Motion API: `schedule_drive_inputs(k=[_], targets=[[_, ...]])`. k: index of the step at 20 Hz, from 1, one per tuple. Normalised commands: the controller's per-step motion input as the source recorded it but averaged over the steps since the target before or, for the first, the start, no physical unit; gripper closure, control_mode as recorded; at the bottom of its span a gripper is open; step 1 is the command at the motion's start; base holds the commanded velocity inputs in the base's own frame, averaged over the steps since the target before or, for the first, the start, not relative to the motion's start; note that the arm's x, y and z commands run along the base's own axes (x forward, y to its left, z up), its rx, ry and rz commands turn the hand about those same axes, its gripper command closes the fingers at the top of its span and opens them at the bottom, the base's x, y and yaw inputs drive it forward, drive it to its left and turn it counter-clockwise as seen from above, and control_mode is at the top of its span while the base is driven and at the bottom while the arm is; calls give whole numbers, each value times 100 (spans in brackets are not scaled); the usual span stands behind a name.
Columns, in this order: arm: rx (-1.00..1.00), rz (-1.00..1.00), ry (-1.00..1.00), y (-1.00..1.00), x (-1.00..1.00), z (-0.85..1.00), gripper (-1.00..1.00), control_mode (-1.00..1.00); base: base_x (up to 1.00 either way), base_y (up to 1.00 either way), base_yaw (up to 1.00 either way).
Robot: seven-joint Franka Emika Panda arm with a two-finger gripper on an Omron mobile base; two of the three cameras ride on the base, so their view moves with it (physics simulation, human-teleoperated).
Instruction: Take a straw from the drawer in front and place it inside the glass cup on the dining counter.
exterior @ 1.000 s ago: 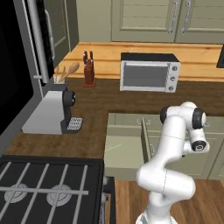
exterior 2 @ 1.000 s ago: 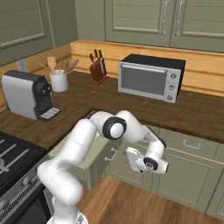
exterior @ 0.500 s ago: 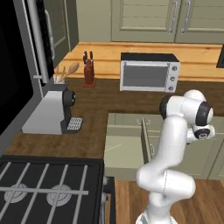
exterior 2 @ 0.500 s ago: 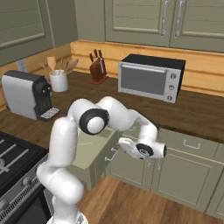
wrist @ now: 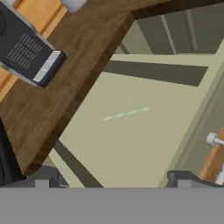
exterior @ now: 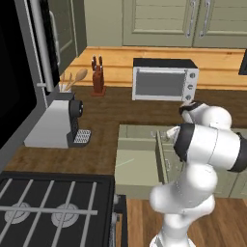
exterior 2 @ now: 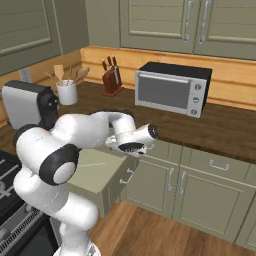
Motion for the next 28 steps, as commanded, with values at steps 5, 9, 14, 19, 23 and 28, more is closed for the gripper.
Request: schedule_drive_inputs(k=[5, 9, 14, 19, 23, 28], targets=[[-33, 0, 16, 78, 0, 46, -100, -100, 0, 0, 0], [-28, -3, 26, 70, 16, 0, -100, -100, 0, 0, 0], [-23, -3, 28, 34, 33, 0, -100, -100, 0, 0, 0], [-13, -5, 23, 0, 32, -27, -100, -100, 0, 0, 0], [-12, -5, 8, 3, 14, -52, -100, -100, 0, 0, 0], [-8, -7, 0, 0, 0, -55, -100, -100, 0, 0, 0]])
